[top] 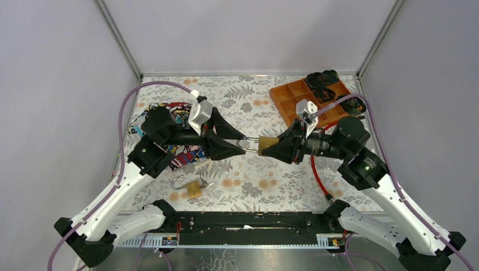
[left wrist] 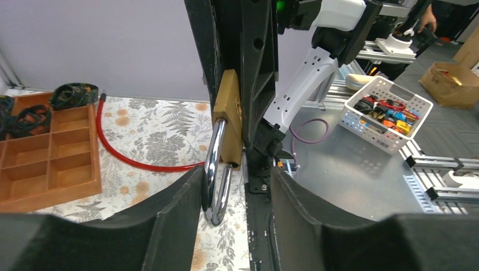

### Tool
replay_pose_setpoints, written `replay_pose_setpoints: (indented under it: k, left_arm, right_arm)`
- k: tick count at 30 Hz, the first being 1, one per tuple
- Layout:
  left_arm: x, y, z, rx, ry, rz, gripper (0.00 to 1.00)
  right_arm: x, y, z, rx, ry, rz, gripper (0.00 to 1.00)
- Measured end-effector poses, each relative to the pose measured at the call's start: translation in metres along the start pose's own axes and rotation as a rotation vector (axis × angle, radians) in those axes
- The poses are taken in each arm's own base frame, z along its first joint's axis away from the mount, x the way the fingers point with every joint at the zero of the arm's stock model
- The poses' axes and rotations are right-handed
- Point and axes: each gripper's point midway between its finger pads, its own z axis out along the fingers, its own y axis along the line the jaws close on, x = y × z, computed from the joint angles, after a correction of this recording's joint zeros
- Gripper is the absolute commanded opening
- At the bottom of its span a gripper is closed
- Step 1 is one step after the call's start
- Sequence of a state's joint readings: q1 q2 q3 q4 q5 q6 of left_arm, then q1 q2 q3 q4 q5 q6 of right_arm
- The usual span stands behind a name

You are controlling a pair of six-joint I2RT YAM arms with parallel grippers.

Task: Lock with the key
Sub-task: Lock the lock.

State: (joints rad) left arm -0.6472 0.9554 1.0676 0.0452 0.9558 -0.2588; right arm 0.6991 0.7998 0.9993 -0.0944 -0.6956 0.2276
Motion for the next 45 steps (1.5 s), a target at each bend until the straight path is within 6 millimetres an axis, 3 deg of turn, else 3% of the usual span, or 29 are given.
replay_pose_setpoints:
  k: [3,9,16,21,23,32,45]
  left_arm:
    - [-0.008,-0.001,-0.004,-0.018,-0.010,0.022,0.52]
    - [-0.003,0.005,-0.009,-0.064,0.007,0.006,0.49]
    - [0.000,0.004,-0.010,-0.059,0.012,-0.006,0.22]
    - [0.008,0.000,-0.007,-0.006,0.024,-0.031,0.15]
    - [0.010,0.001,-0.005,0.013,0.025,-0.048,0.00]
    - [0.007,0.005,0.000,0.038,-0.033,-0.102,0.00]
    - [-0.023,-0.004,0.011,0.100,-0.155,-0.083,0.00]
  right_arm:
    - [-0.013,0.004,0.000,-0.012,0.005,-0.030,0.00]
    - [-0.021,0.010,-0.001,-0.053,0.009,-0.061,0.00]
    - [-0.018,0.010,0.003,-0.082,0.039,-0.045,0.00]
    - [-0.017,0.009,0.005,-0.089,0.046,-0.040,0.00]
    - [-0.017,0.008,0.005,-0.089,0.049,-0.036,0.00]
    - [-0.025,0.000,0.006,-0.044,0.020,-0.032,0.00]
    - [-0.060,0.004,0.004,-0.070,-0.123,-0.122,0.00]
